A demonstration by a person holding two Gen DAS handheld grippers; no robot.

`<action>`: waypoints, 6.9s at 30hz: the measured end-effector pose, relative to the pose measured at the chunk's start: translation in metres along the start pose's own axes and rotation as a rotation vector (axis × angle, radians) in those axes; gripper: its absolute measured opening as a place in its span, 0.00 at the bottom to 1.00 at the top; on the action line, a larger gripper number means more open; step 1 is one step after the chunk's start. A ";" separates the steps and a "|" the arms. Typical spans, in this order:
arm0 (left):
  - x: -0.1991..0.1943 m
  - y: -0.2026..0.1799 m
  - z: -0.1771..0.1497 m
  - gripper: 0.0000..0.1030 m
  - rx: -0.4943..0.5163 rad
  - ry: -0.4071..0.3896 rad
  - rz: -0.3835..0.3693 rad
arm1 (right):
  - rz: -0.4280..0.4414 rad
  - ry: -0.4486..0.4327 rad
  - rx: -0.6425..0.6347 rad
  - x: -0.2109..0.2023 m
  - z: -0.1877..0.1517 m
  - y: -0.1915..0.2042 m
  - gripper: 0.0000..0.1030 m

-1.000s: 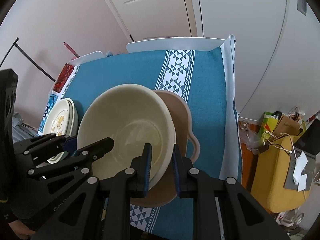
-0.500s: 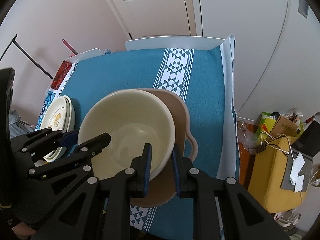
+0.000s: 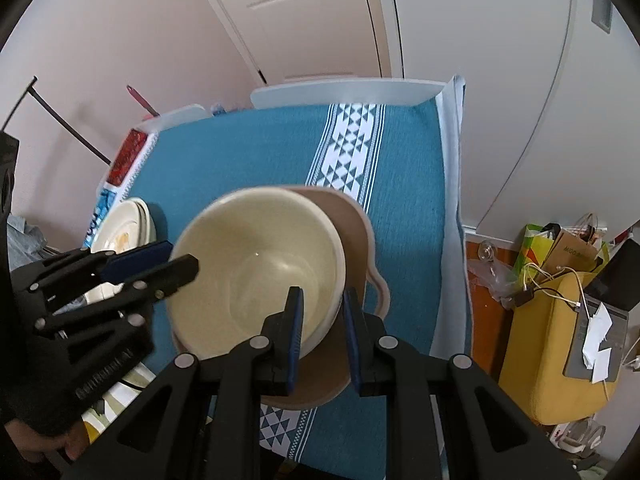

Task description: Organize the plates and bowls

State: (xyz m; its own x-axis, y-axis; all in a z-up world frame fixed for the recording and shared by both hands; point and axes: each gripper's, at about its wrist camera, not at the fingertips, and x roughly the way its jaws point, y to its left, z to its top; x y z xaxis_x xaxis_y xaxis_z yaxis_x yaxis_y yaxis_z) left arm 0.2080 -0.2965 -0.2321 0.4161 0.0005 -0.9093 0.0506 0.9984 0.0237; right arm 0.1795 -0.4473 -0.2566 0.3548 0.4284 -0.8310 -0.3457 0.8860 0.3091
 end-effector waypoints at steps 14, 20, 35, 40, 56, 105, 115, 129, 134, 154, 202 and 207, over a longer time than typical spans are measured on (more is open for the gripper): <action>-0.089 0.068 0.000 1.00 -0.068 -0.283 -0.049 | 0.053 -0.285 -0.010 -0.090 0.001 -0.011 1.00; -0.067 0.059 -0.016 1.00 0.053 -0.156 -0.033 | -0.059 -0.171 -0.023 -0.079 -0.007 -0.013 1.00; 0.028 0.043 -0.032 0.99 0.123 0.148 -0.099 | -0.145 0.181 -0.067 0.005 -0.022 -0.021 0.90; 0.049 0.033 -0.032 0.98 0.144 0.198 -0.112 | -0.133 0.256 -0.126 0.027 -0.022 -0.018 0.72; 0.090 0.010 -0.037 0.18 0.166 0.186 -0.195 | -0.053 0.233 -0.198 0.067 -0.022 -0.010 0.24; -0.045 0.197 -0.051 0.10 0.149 0.016 -0.100 | 0.017 0.040 -0.234 0.023 0.010 0.190 0.12; -0.012 0.257 -0.086 0.10 0.218 0.083 -0.128 | -0.028 0.081 -0.135 0.076 -0.015 0.253 0.12; 0.019 0.279 -0.101 0.10 0.193 0.104 -0.153 | -0.077 0.083 -0.092 0.106 -0.023 0.269 0.12; 0.019 0.274 -0.098 0.10 0.189 0.124 -0.137 | -0.073 0.112 -0.106 0.107 -0.021 0.264 0.12; 0.026 0.264 -0.088 0.33 0.114 0.364 -0.176 | -0.031 0.291 -0.113 0.107 -0.001 0.257 0.21; -0.340 0.243 -0.128 1.00 0.031 -0.768 0.000 | -0.254 -0.694 -0.060 -0.237 -0.064 0.315 0.99; -0.355 0.240 -0.143 1.00 0.005 -0.805 0.021 | -0.312 -0.790 -0.006 -0.256 -0.082 0.314 0.99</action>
State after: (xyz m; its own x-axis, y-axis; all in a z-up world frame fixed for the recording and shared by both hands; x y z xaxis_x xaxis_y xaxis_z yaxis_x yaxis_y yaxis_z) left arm -0.0574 -0.0490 0.0366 0.9435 -0.0230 -0.3307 0.0387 0.9984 0.0411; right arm -0.0908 -0.2932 0.0153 0.9364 0.1650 -0.3097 -0.1352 0.9841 0.1156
